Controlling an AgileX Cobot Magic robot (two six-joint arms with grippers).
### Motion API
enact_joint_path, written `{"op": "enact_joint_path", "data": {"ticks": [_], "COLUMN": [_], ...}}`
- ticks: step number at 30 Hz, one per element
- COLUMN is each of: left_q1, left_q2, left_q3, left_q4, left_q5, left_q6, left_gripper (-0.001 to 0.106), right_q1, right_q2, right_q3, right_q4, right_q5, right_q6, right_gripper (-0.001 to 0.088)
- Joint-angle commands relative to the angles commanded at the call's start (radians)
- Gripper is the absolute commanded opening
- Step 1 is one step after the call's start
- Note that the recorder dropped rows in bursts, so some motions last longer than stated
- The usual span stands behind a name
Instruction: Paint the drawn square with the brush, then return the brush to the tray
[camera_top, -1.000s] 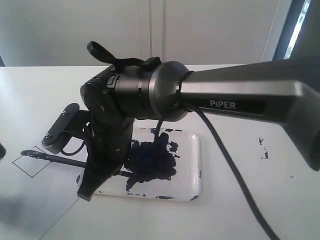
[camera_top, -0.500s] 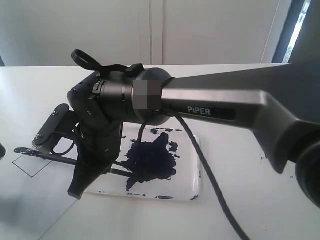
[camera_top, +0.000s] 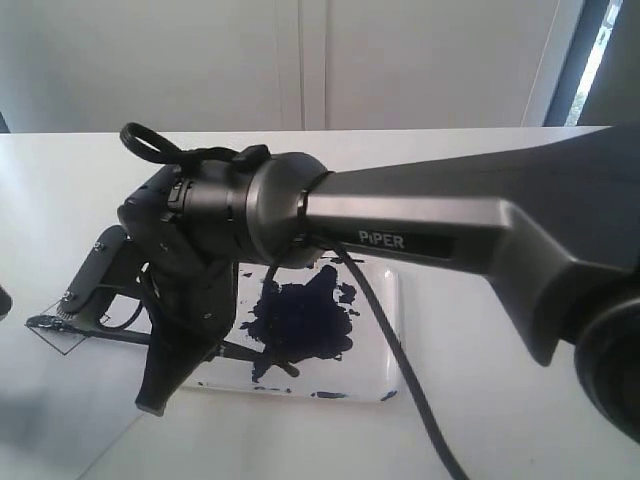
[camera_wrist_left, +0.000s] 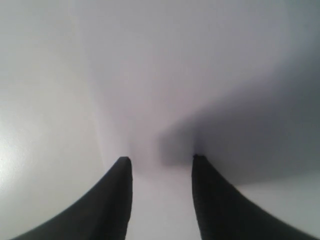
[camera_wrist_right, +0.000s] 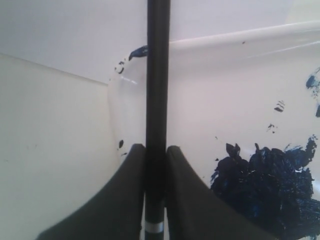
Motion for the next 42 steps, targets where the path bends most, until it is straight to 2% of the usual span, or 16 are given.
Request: {"op": "enact_joint_path", "data": {"ticks": [7,19,29,42], "left_q1": [0.000,0.000,0.000,0.000], "left_q2": [0.000,0.000,0.000,0.000], "left_q3": [0.000,0.000,0.000,0.000], "left_q4": [0.000,0.000,0.000,0.000], "left_q5": [-0.002,-0.002,-0.002,-0.010], "left_q6": [0.000,0.000,0.000,0.000], "left_gripper": [0.046,0.046,0.046,0.046], "right_q1": [0.000,0.000,0.002,0.042], "right_q2": [0.003,0.011,0.011,0.011], "right_q3": [0.000,-0.001,-0.001,-0.023], "right_q4": [-0.019,-0.149,-0.143,-0.135], "right_q5": [-0.009,-0.008,-0.009,0.000], "right_q6": [0.023,0.121,0.121,0.092], "right_gripper": [0.0000,0.0000,0.0000,0.0000]}}
